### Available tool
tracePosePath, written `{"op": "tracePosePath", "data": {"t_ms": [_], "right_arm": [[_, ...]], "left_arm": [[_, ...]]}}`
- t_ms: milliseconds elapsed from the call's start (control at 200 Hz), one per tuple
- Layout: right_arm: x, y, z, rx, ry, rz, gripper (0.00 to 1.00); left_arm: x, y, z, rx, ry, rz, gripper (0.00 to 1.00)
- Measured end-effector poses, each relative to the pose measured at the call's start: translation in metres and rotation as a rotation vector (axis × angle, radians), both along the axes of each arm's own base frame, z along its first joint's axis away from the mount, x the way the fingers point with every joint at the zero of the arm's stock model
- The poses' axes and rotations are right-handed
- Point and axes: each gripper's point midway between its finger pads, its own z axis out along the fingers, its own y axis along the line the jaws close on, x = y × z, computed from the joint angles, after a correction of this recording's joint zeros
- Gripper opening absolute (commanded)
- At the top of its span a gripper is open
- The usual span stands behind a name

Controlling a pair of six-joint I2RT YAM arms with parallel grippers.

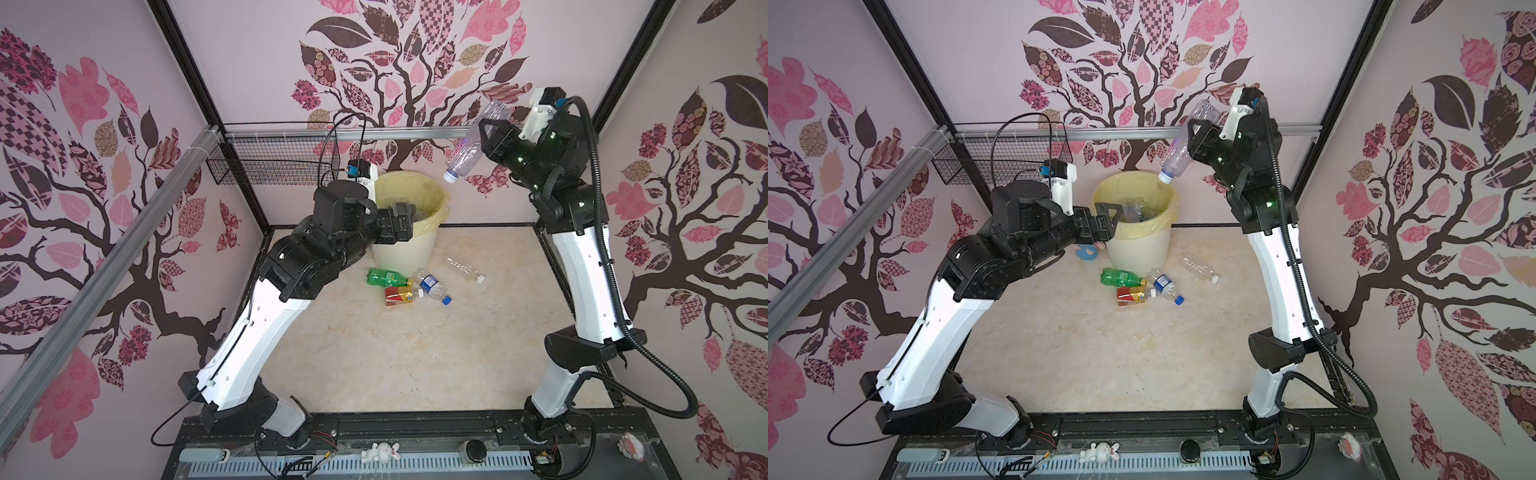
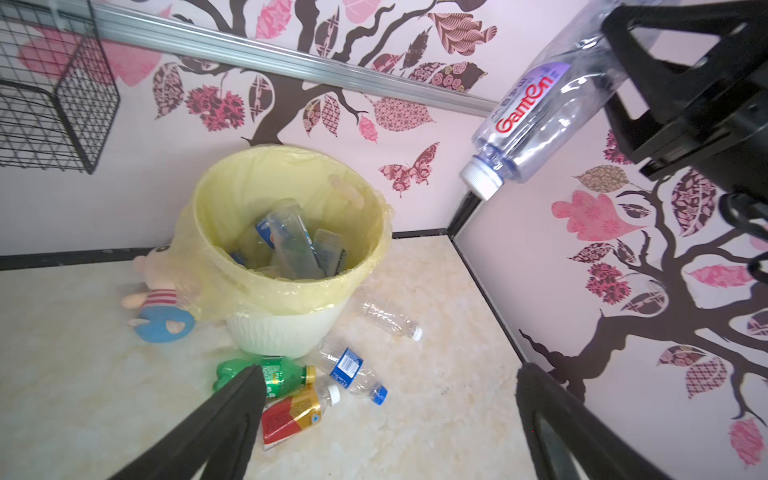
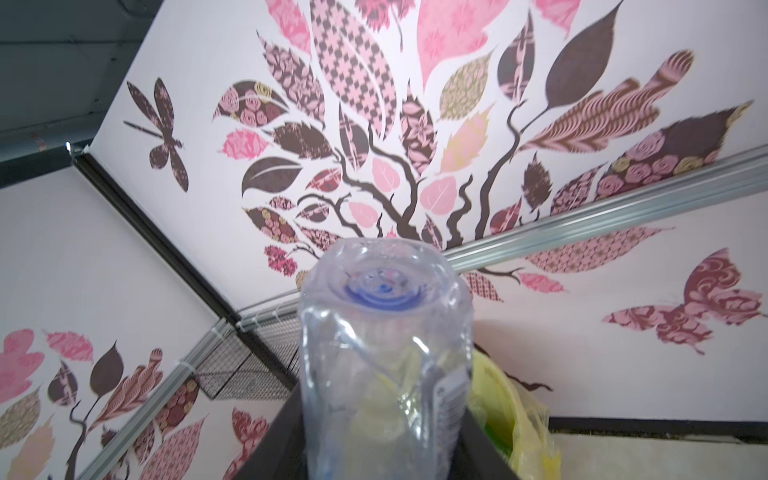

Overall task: Throw the plastic bottles in the bin
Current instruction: 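Raise the Ganten bottle with right gripper over the bin while left gripper withdraws, then open right gripper to drop the Ganten bottle into the bin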

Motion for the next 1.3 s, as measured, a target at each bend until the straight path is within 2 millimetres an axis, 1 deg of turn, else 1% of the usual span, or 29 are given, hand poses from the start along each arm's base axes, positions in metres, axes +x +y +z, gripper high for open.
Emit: {"op": "tracePosePath", "data": {"t_ms": [115, 180, 250, 280, 315, 325, 355, 395, 410, 435, 445, 500, 550, 560, 600, 610, 680, 740, 790, 975, 1090, 1180, 1295], "right_arm": [[0.006, -0.008, 0.01, 0.019, -0.057, -0.054, 0.46], [0.013, -0.007, 0.008, 0.028, -0.065, -0.062, 0.47], [0.027, -0.001, 0.0, 0.039, -0.055, -0.055, 0.48], [0.038, 0.004, -0.009, 0.042, -0.039, -0.049, 0.49], [0.051, 0.01, -0.021, 0.039, -0.014, -0.042, 0.53], [0.056, 0.014, -0.028, 0.039, -0.001, -0.036, 0.54], [0.07, 0.021, -0.041, 0.033, 0.025, -0.024, 0.61], [0.091, 0.034, -0.068, 0.026, 0.08, -0.004, 0.73], [0.097, 0.038, -0.076, 0.012, 0.095, 0.002, 0.76], [0.111, 0.046, -0.097, 0.009, 0.137, 0.012, 0.79], [0.114, 0.048, -0.102, 0.0, 0.146, 0.014, 0.8], [0.136, 0.062, -0.143, -0.022, 0.232, 0.029, 0.89], [0.145, 0.069, -0.177, -0.058, 0.308, 0.037, 0.97], [0.146, 0.07, -0.181, -0.056, 0.319, 0.037, 0.99], [0.149, 0.072, -0.203, -0.079, 0.372, 0.039, 1.0], [0.15, 0.073, -0.208, -0.089, 0.379, 0.039, 1.0], [0.146, 0.074, -0.22, -0.102, 0.405, 0.044, 1.0], [0.139, 0.073, -0.224, -0.111, 0.42, 0.044, 1.0], [0.133, 0.07, -0.218, -0.111, 0.416, 0.043, 1.0], [0.11, 0.062, -0.162, -0.08, 0.318, 0.048, 1.0], [0.093, 0.058, -0.14, -0.07, 0.29, 0.062, 1.0], [0.083, 0.056, -0.133, -0.069, 0.287, 0.073, 1.0], [0.069, 0.053, -0.137, -0.089, 0.314, 0.084, 1.0]], "left_arm": [[-0.005, 0.012, -0.006, 0.024, -0.012, 0.027, 0.97], [-0.01, 0.02, -0.009, 0.03, -0.017, 0.038, 0.97], [-0.012, 0.027, -0.013, 0.035, -0.016, 0.049, 0.97], [-0.011, 0.03, -0.014, 0.036, -0.014, 0.055, 0.97], [-0.009, 0.033, -0.015, 0.036, -0.013, 0.064, 0.97], [-0.008, 0.034, -0.015, 0.035, -0.012, 0.067, 0.97], [-0.006, 0.036, -0.016, 0.034, -0.01, 0.073, 0.97], [-0.002, 0.04, -0.019, 0.036, 0.0, 0.086, 0.97], [-0.001, 0.041, -0.021, 0.036, 0.003, 0.088, 0.97], [0.001, 0.042, -0.024, 0.038, 0.012, 0.092, 0.97], [0.001, 0.043, -0.025, 0.037, 0.015, 0.093, 0.97], [0.005, 0.045, -0.034, 0.039, 0.037, 0.101, 0.97], [0.007, 0.045, -0.04, 0.043, 0.053, 0.102, 0.97], [0.008, 0.044, -0.041, 0.044, 0.056, 0.102, 0.97], [0.009, 0.042, -0.044, 0.044, 0.064, 0.096, 0.97], [0.009, 0.042, -0.044, 0.044, 0.065, 0.095, 0.97], [0.01, 0.038, -0.047, 0.044, 0.072, 0.086, 0.97], [0.012, 0.036, -0.049, 0.042, 0.08, 0.083, 0.97], [0.014, 0.034, -0.051, 0.037, 0.088, 0.081, 0.97], [0.019, 0.026, -0.059, 0.015, 0.121, 0.075, 0.97], [0.019, 0.024, -0.06, -0.006, 0.134, 0.075, 0.97], [0.019, 0.024, -0.06, -0.023, 0.142, 0.077, 0.97], [0.02, 0.022, -0.065, -0.046, 0.161, 0.087, 0.97]]}}
